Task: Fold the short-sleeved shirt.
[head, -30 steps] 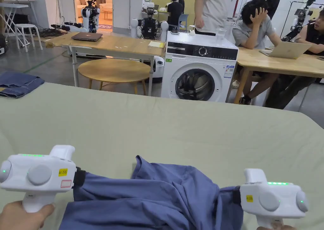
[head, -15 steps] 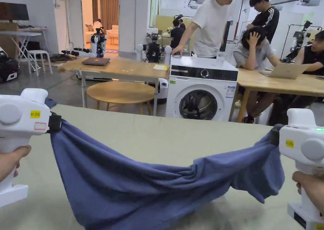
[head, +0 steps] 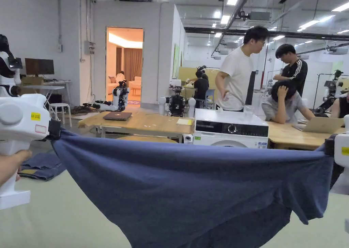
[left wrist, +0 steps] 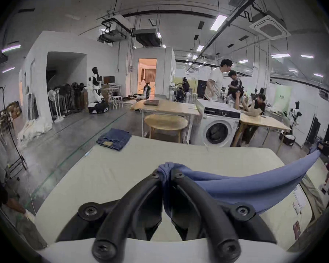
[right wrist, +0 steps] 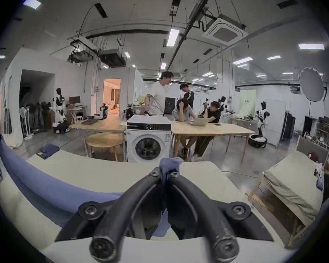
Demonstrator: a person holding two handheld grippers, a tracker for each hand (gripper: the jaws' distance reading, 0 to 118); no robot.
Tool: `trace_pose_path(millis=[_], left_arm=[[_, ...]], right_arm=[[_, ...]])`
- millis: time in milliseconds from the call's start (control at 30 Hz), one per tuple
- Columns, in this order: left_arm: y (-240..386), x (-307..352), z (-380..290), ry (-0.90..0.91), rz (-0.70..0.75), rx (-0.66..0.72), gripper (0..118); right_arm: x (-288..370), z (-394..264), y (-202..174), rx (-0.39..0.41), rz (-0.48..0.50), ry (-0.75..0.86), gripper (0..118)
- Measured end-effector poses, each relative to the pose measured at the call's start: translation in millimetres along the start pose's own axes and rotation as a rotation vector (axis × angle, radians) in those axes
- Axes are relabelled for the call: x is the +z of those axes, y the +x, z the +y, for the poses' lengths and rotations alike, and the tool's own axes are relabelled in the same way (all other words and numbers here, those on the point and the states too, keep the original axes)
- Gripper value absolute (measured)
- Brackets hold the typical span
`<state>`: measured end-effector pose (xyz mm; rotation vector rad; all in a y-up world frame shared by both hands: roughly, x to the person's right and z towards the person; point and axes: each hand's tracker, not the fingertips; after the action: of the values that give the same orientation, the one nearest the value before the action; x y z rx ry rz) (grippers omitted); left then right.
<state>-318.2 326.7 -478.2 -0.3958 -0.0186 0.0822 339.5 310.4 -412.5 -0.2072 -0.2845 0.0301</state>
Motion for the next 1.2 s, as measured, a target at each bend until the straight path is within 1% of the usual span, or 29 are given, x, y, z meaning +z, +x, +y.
trace_pose_path(millis=[300,400,500,667,867,1033,1100,1200], left_arm=[[8.1,-43.5,49.4,0.033,0.011,-0.008,0],[11.0,-48.0,51.7,0.041,0.015,-0.027,0],[13.5,-51.2,41.7,0.051,0.019,-0.03,0],[17.7,-58.6,-3.9,0.003,0.021,-0.073,0],[16.3,-56.1,-85.5,-0.066,0.01,-0.073,0],[11.8,-29.5,-156.1,-0.095,-0.005,-0.055,0],[7.2,-15.9,-185.8,-0.11,-0.015,-0.047,0],[-1.0,7.6,-234.8,-0.132,-0.019,-0.012,0]], right_arm=[[-49.0,41.0,-11.6,0.019,-0.034,0.033,2],[-54.0,46.6,-12.7,0.017,-0.038,0.049,2],[-54.6,38.5,-14.7,0.031,-0.045,0.059,2],[-50.3,-4.6,-14.2,0.056,-0.051,0.007,2],[-27.3,-81.1,-11.4,0.104,-0.061,-0.091,2],[4.0,-141.2,0.1,0.106,-0.057,-0.148,2],[14.9,-165.4,6.6,0.095,-0.057,-0.175,2],[37.3,-202.2,10.9,0.096,-0.055,-0.225,2]])
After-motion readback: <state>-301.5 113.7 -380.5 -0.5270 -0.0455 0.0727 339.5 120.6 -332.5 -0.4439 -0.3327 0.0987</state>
